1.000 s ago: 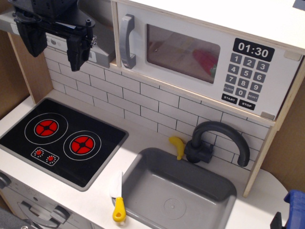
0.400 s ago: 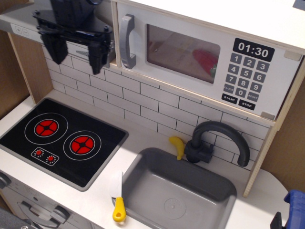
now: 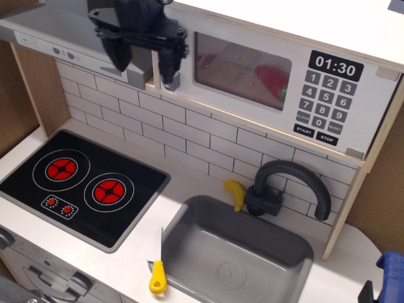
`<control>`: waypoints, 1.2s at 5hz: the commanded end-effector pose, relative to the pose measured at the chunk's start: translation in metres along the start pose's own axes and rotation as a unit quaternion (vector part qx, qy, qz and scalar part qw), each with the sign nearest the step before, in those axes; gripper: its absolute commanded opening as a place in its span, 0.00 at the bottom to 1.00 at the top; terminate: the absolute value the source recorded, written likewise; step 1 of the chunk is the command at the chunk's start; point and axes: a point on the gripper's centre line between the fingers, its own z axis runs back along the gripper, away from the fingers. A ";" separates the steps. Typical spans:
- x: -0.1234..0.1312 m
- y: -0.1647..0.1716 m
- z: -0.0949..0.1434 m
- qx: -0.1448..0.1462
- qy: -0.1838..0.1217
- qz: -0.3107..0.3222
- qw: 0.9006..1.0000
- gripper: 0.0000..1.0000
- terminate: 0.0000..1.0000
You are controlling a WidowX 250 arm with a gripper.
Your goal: Open microwave
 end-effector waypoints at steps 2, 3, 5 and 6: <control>0.043 0.000 -0.001 0.006 -0.052 -0.011 0.999 1.00 0.00; 0.042 0.000 -0.001 -0.003 -0.061 -0.036 0.998 0.00 0.00; 0.039 0.002 0.006 -0.021 -0.077 -0.087 0.993 0.00 0.00; 0.021 0.004 0.010 -0.020 -0.077 -0.102 0.992 0.00 0.00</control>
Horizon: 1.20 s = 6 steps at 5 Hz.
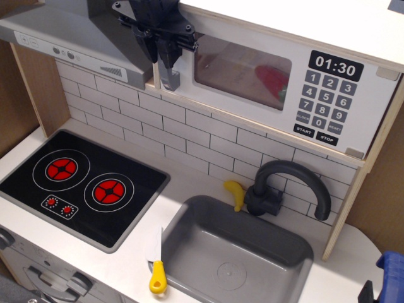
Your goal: Open microwave
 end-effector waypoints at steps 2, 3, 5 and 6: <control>-0.044 0.001 0.047 0.022 0.008 -0.062 0.998 1.00 0.00; -0.068 0.017 0.061 0.000 0.080 -0.052 0.995 1.00 0.00; -0.064 0.074 0.054 0.075 0.122 0.056 0.988 1.00 0.00; -0.040 0.098 0.044 0.130 0.092 0.143 0.977 1.00 0.00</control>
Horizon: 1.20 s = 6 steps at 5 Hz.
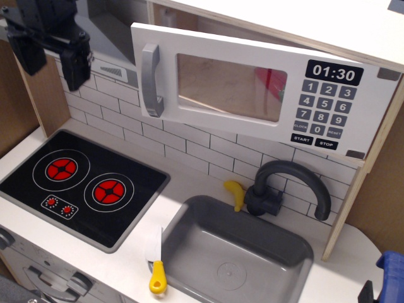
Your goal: Open microwave
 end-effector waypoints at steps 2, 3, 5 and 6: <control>0.067 0.024 0.024 0.061 -0.074 0.194 0.976 1.00 0.00; 0.069 -0.002 0.025 0.035 -0.088 0.155 0.983 1.00 0.00; 0.051 -0.060 0.024 0.041 -0.119 0.071 0.990 1.00 0.00; 0.019 -0.072 0.021 0.042 -0.115 0.021 0.992 1.00 0.00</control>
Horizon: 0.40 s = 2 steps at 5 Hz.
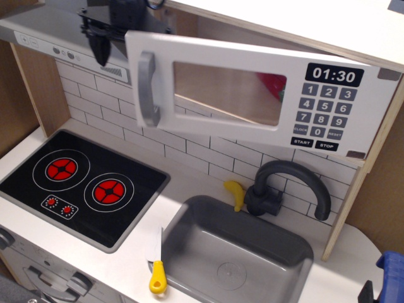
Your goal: Open microwave
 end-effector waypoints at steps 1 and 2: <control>-0.054 -0.004 0.033 -0.015 -0.013 -0.078 0.997 1.00 0.00; -0.077 -0.022 0.035 -0.024 -0.003 -0.088 0.996 1.00 0.00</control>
